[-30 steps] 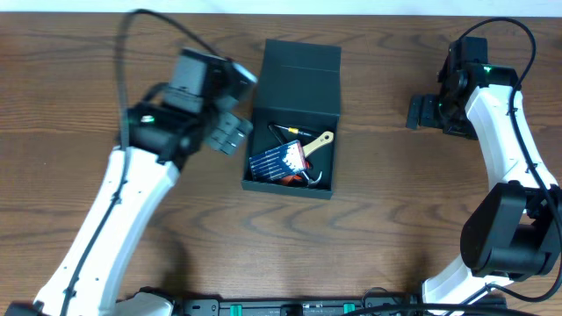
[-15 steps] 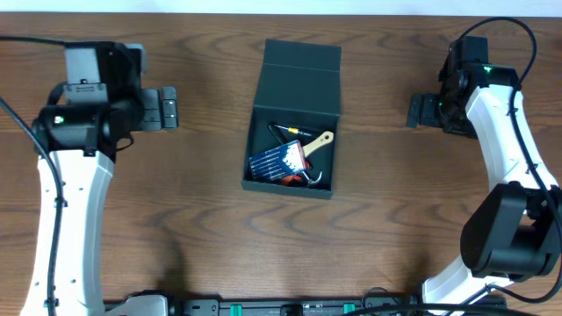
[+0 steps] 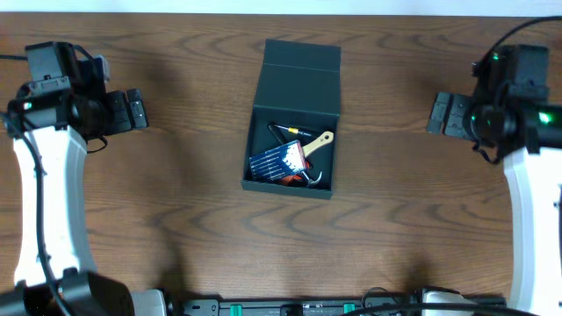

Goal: Pack container
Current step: 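Withdraw the left gripper to the left of the box, then move the right gripper toward the box lid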

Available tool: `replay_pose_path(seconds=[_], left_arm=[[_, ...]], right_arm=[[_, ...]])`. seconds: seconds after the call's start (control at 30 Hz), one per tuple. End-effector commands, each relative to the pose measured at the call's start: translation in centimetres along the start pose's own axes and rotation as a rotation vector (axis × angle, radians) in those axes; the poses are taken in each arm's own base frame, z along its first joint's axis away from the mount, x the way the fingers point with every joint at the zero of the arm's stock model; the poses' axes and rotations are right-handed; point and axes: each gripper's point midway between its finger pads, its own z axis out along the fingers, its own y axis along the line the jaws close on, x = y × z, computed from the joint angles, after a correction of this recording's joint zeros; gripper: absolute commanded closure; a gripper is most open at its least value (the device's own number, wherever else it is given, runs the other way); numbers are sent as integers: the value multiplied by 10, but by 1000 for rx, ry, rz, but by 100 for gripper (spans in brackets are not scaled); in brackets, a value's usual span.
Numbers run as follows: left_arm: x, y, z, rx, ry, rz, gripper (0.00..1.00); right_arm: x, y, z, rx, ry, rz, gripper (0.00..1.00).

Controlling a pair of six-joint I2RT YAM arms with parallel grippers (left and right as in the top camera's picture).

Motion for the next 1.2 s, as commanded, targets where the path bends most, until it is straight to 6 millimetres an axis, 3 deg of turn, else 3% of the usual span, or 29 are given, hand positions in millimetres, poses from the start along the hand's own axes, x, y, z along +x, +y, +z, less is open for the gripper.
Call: replay_pose_path(seconds=[0.0, 0.03, 0.13, 0.17, 0.3, 0.5, 0.73, 0.9, 1.17], left_arm=[[3, -3, 17, 30, 43, 44, 1], [3, -2, 21, 31, 50, 47, 1], [3, -1, 29, 32, 62, 64, 1], [3, -1, 30, 32, 62, 64, 1], [-2, -2, 32, 35, 45, 66, 1], [-8, -25, 30, 169, 13, 79, 1], [-7, -31, 29, 190, 15, 115, 1], [-3, -48, 30, 209, 22, 219, 1], [0, -63, 31, 224, 28, 260, 1]], right_arm=[[3, 9, -12, -47, -14, 28, 1], [4, 9, -13, -51, -11, 28, 5], [11, 15, -13, -87, 18, 27, 60], [12, 18, -11, -103, 28, 27, 73], [10, 30, -1, -164, 39, 28, 99], [10, 63, 30, -339, 99, 31, 99], [16, 95, 90, -507, 205, 51, 99], [15, 119, 133, -644, 259, 64, 99], [29, 136, 184, -731, 333, 84, 99]])
